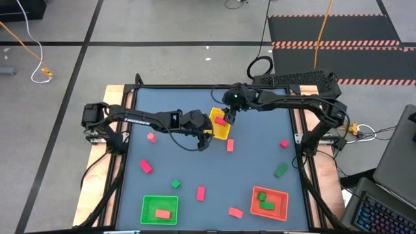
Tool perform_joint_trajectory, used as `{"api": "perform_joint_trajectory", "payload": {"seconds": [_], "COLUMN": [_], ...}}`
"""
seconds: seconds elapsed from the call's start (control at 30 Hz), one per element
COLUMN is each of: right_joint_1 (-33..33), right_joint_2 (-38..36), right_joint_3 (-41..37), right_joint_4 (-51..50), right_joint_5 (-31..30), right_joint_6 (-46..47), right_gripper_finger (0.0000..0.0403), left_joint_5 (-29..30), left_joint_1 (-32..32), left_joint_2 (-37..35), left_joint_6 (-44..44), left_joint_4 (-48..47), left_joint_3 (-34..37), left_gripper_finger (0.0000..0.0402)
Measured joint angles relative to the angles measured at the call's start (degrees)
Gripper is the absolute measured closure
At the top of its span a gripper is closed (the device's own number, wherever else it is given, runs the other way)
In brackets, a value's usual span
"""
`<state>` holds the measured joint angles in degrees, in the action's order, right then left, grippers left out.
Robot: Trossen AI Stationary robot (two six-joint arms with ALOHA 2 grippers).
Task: Sort & place blocks by color
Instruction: Adjust the yellow bin
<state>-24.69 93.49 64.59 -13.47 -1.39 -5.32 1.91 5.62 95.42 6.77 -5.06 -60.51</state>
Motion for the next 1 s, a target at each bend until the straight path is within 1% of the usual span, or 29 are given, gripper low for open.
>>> {"api": "perform_joint_trajectory", "payload": {"seconds": [0.2,0.27,0.37,0.5,0.6,0.83,1.0], "right_joint_1": [-1.96,-2.07,-1.95,-1.95,-1.99,-1.24,1.32], "right_joint_2": [4.13,5.14,6.08,6.81,6.74,6.74,6.30], "right_joint_3": [1.51,1.51,1.51,1.43,1.45,1.27,-1.05], "right_joint_4": [-2.39,-2.86,-2.99,-3.52,-3.53,-11.20,-12.19], "right_joint_5": [0.19,0.18,0.16,0.11,0.01,1.03,2.84], "right_joint_6": [-0.13,-0.52,-1.64,-1.84,-1.75,0.76,2.69], "right_gripper_finger": [0.0198,0.0196,0.0196,0.0196,0.0196,0.0196,0.0196], "left_joint_5": [-2.51,-3.33,-3.65,-3.57,-3.17,0.89,2.33], "left_joint_1": [1.53,1.01,0.10,-0.51,-0.38,1.82,3.11], "left_joint_2": [1.09,1.91,3.57,6.03,7.07,7.72,7.72], "left_joint_6": [-4.65,-5.84,-7.15,-6.85,-6.20,-3.54,-2.14], "left_joint_4": [-0.22,-1.59,-0.97,0.16,2.08,-0.81,-2.78], "left_joint_3": [-0.07,0.04,-0.07,0.01,-0.11,-0.07,-0.07], "left_gripper_finger": [0.0243,0.0243,0.0243,0.0243,0.0243,0.0243,0.0243]}}
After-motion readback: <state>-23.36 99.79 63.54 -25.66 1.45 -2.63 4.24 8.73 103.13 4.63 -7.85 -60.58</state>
